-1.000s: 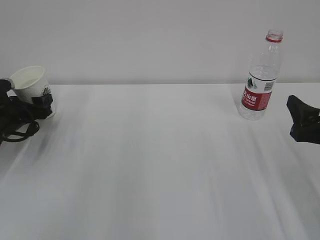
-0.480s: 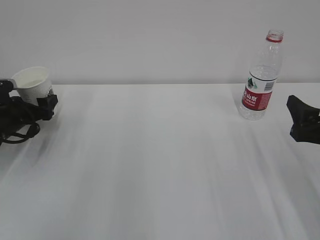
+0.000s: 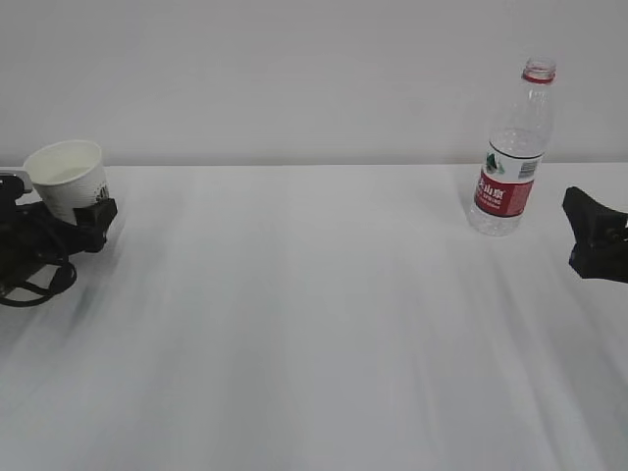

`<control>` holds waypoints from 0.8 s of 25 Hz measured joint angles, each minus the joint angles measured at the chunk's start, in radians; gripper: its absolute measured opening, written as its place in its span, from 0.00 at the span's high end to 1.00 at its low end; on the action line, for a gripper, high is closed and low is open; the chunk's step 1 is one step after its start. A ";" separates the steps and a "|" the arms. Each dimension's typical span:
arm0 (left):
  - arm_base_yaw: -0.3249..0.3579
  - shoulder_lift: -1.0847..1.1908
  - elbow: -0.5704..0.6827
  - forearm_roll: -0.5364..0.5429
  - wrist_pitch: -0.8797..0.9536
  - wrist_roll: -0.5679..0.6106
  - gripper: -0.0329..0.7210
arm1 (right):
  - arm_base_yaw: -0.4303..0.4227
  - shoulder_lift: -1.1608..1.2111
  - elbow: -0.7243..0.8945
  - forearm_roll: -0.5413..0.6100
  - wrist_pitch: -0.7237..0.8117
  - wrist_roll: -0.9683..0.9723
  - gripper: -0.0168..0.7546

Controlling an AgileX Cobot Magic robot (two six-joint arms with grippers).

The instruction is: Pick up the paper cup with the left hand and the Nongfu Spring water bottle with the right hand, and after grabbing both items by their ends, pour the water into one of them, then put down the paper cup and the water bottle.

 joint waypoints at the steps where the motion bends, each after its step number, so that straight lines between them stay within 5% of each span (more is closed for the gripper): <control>1: 0.000 0.000 0.005 0.000 -0.003 0.012 0.11 | 0.000 0.000 0.000 -0.002 0.000 0.000 0.21; 20: 0.000 0.000 0.074 -0.002 -0.005 0.106 0.08 | 0.000 0.000 0.000 -0.028 0.000 0.000 0.21</control>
